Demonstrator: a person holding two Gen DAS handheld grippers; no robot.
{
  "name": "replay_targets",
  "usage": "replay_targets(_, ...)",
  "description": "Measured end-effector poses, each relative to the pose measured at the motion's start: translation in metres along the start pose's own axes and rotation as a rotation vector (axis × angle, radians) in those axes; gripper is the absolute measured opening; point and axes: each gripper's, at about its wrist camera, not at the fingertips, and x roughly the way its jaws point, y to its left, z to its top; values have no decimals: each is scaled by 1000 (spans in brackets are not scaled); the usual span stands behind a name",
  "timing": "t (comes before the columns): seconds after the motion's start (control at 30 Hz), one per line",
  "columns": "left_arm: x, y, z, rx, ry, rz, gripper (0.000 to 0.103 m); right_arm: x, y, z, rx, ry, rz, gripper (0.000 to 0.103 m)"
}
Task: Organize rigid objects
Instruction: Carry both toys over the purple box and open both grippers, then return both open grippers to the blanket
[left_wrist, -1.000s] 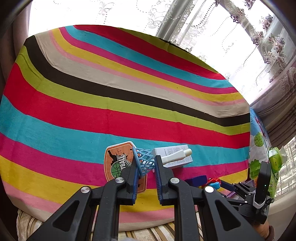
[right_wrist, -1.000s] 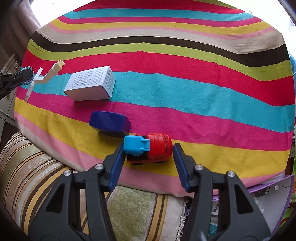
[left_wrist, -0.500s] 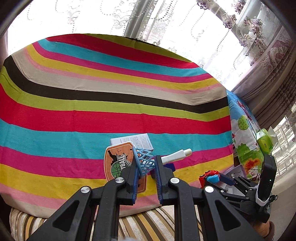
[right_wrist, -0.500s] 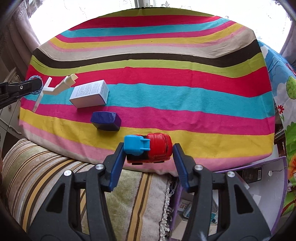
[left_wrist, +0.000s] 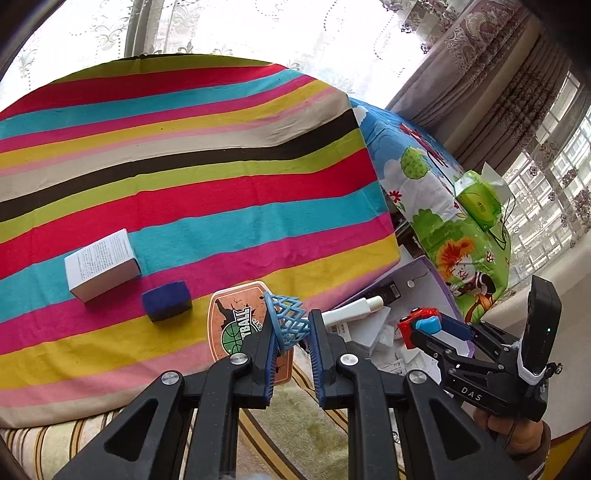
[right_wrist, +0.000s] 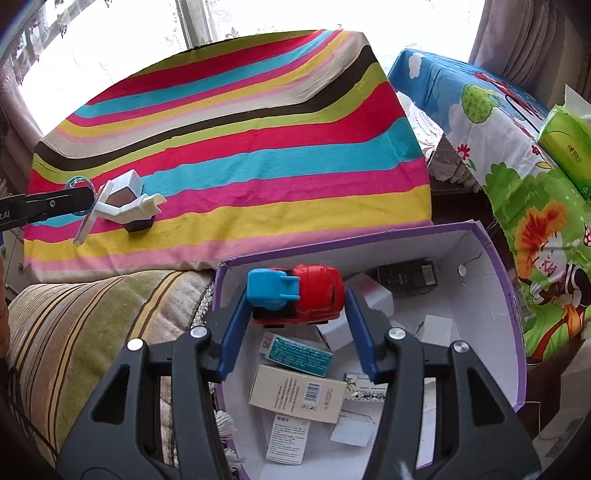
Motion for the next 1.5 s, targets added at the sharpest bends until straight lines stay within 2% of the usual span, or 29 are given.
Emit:
replay_targets(0.23,35,-55,-13,102,111,-49,17,-8,-52,-33,99,24,-49,56)
replay_targets(0.47,60,-84,-20,148,193,-75,19,-6,-85,-52,187,39,-77,57)
replay_targets(0.57,61,-85,-21,148,200,-79,26,-7,-90,-54,203,38,-79,64)
replay_targets(0.7,57,-81,-19,137,187,-78,31,-6,-88,-55,194,39,-78,68)
replay_targets(1.0,35,-58,-15,116,135,-67,32,-11,-70,-46,160,38,-96,73)
replay_targets(1.5,-14,19,-21,10,42,-8,32,-21,-25,-26,49,26,-91,73)
